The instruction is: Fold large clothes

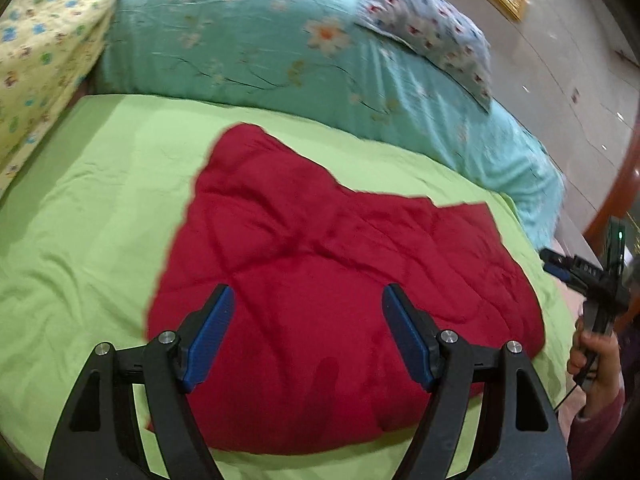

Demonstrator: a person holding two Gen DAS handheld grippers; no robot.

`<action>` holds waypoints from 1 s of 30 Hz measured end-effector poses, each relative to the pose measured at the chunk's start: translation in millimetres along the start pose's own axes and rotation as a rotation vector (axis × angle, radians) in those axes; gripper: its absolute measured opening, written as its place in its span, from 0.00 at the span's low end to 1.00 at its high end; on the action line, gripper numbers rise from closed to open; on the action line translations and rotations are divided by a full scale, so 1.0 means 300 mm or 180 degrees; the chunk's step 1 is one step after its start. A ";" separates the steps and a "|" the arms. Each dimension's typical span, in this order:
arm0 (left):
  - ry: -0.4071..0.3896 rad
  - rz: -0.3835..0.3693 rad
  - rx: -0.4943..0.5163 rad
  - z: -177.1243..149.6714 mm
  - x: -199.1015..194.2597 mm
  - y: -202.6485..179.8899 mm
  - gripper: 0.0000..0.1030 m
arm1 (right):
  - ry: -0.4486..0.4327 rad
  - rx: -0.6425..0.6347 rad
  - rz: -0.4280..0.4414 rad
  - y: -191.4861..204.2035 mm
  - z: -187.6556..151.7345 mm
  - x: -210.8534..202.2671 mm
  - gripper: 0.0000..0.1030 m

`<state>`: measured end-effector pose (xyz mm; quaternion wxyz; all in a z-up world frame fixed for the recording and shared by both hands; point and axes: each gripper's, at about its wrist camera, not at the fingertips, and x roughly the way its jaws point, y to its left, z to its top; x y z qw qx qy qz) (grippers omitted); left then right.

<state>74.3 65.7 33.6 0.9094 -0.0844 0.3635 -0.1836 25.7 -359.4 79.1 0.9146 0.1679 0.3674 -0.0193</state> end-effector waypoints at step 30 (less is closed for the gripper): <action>0.0521 0.0487 0.0318 0.019 0.337 -0.087 0.91 | 0.0714 -0.0857 -0.0189 0.234 -0.079 0.409 0.81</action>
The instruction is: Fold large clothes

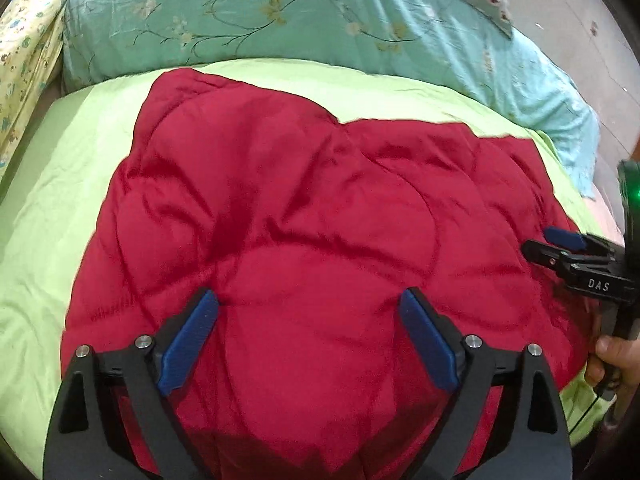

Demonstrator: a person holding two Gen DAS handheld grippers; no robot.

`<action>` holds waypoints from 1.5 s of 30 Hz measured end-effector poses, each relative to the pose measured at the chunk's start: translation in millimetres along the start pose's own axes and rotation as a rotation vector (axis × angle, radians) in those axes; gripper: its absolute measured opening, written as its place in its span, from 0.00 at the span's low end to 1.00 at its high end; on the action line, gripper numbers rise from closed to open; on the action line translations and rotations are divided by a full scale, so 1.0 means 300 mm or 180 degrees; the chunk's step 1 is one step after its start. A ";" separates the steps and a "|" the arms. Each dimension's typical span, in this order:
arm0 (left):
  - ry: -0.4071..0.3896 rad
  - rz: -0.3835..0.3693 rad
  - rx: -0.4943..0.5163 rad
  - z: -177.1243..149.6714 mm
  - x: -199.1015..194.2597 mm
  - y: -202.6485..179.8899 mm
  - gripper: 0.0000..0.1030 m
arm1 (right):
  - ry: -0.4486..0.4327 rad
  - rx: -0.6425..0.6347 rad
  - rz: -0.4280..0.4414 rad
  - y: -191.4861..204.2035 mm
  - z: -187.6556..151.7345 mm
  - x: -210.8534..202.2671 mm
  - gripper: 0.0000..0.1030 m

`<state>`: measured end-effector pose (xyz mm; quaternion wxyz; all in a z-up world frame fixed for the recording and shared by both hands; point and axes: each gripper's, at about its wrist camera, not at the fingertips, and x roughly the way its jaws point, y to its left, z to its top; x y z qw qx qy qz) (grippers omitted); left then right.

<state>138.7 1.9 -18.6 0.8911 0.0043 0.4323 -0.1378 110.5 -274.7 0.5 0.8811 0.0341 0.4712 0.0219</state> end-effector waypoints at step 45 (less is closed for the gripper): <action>0.0069 -0.0098 -0.0128 -0.119 -0.113 -0.042 0.93 | -0.0056 0.0703 -0.0026 -0.238 0.083 0.142 0.84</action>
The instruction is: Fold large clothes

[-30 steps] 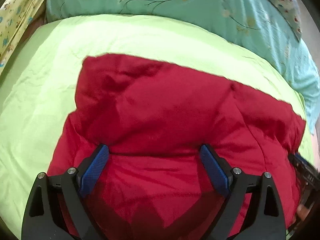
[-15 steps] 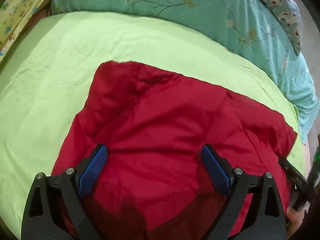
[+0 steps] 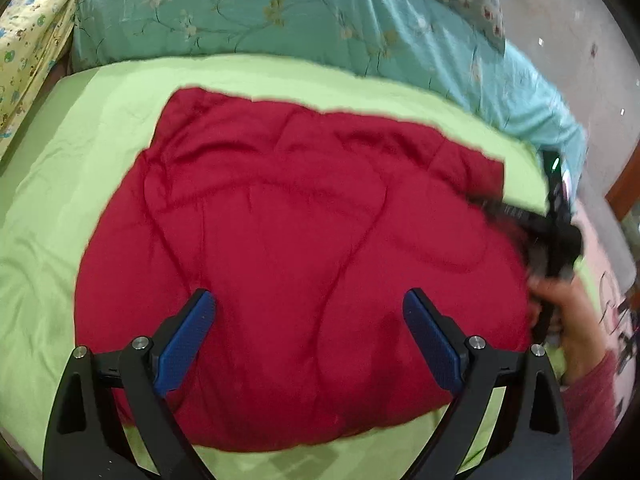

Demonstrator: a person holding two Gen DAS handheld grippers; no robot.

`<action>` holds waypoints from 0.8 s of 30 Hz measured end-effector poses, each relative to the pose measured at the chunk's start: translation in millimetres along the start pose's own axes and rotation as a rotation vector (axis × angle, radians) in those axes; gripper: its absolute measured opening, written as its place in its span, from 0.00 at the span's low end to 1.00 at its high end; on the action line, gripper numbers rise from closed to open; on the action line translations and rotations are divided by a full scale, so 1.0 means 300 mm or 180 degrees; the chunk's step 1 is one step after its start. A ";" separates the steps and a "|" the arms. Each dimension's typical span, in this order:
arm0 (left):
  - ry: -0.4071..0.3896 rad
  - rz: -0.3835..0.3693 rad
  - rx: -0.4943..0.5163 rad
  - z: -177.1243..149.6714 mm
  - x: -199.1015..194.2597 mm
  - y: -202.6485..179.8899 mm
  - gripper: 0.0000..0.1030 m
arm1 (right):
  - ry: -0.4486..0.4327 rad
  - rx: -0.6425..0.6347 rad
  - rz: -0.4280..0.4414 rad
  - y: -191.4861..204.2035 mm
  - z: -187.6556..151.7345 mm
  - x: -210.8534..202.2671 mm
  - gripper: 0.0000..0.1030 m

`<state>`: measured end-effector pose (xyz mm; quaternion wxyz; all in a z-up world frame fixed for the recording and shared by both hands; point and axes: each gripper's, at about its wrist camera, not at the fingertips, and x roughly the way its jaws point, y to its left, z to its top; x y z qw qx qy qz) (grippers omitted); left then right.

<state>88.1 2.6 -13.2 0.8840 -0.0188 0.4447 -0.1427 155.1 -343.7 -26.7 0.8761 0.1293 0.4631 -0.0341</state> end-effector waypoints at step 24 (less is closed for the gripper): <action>-0.0020 0.0294 0.0039 -0.079 0.066 -0.005 1.00 | -0.0239 -0.0880 0.0170 0.250 -0.371 -0.361 0.85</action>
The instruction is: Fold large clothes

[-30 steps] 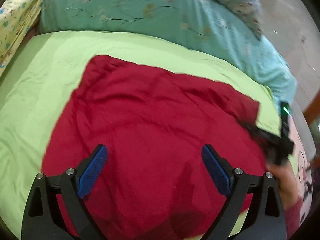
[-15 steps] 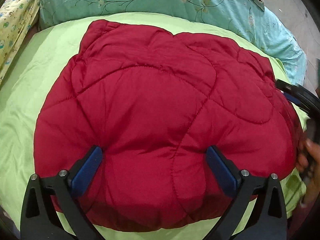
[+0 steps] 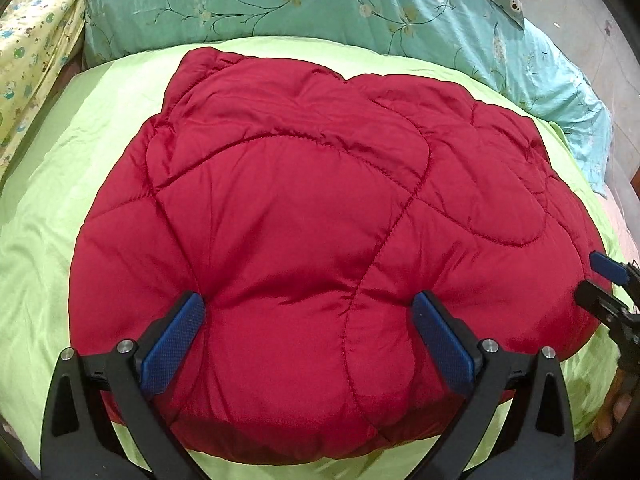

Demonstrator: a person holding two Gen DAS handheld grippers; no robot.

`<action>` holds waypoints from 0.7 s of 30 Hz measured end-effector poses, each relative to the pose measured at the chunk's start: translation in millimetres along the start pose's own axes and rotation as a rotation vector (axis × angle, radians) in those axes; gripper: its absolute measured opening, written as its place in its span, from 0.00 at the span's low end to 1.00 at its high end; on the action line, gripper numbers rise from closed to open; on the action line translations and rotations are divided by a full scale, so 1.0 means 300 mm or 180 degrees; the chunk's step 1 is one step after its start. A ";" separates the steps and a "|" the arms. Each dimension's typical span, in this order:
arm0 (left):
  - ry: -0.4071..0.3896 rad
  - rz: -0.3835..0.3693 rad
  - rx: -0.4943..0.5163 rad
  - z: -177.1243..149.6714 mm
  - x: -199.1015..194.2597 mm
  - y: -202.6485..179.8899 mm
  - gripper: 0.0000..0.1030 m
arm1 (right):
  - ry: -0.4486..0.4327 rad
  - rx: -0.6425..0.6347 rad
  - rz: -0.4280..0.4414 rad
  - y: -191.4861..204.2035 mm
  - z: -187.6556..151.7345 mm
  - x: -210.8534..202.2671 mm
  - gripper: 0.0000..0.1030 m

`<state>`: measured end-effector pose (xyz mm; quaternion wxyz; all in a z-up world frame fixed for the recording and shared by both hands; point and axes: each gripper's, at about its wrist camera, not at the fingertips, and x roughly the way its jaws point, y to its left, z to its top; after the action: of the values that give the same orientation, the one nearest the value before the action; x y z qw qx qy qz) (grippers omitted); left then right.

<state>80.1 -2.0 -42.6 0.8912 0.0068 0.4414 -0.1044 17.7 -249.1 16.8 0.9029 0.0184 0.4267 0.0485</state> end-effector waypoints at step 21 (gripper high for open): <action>0.0095 0.0132 0.0142 -0.023 -0.022 -0.062 1.00 | 0.0221 0.0216 -0.0135 -0.085 -0.044 0.122 1.00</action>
<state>67.2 -18.2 -40.1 0.8861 0.0374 0.4520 -0.0956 32.5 -270.9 -21.7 0.8873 0.0383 0.4594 0.0155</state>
